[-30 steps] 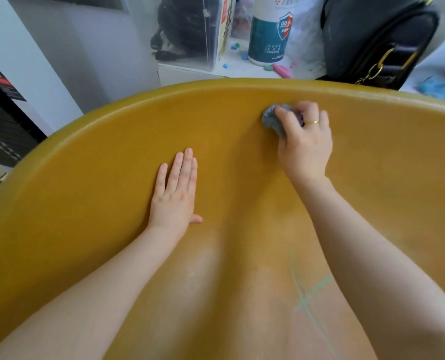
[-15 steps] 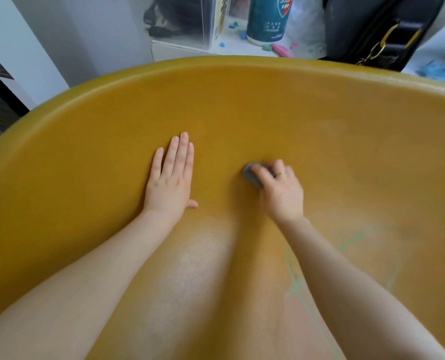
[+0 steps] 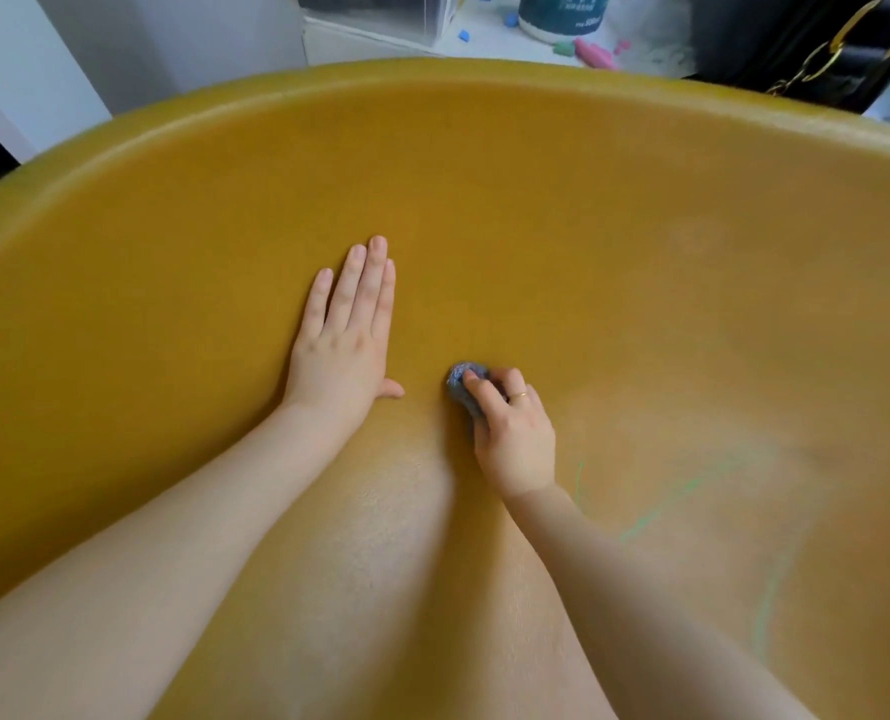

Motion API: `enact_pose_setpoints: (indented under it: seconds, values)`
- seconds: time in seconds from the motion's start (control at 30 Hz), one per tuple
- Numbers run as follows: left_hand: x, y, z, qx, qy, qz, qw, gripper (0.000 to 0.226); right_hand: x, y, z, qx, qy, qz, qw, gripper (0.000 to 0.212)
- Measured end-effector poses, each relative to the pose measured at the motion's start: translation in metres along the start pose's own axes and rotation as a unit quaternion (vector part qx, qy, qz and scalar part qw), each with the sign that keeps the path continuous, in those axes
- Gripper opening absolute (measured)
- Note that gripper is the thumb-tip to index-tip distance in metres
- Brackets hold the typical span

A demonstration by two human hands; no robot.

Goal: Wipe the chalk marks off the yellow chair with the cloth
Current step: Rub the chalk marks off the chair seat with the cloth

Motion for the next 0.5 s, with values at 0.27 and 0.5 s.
enact_pose_setpoints:
  seconds: [0.27,0.5]
  values:
    - [0.019,0.027,0.002,0.024,-0.039,-0.065,0.997,0.129,-0.011,-0.052,0.045,0.046,0.043,-0.02,0.998,0.02]
    - [0.02,0.036,-0.007,0.081,0.031,-0.115,0.99,0.131,0.062,0.002,-0.009,0.038,-0.096,-0.091,0.991,0.02]
Point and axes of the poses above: each hand's wrist, its own y-axis away from the middle knuckle, its own z-axis out of the back of the hand, x = y × z, the point moved 4 cm from there along -y, towards the middle knuckle, and after that the axes turned 3 degrees about -y, right-handed, at the moved point
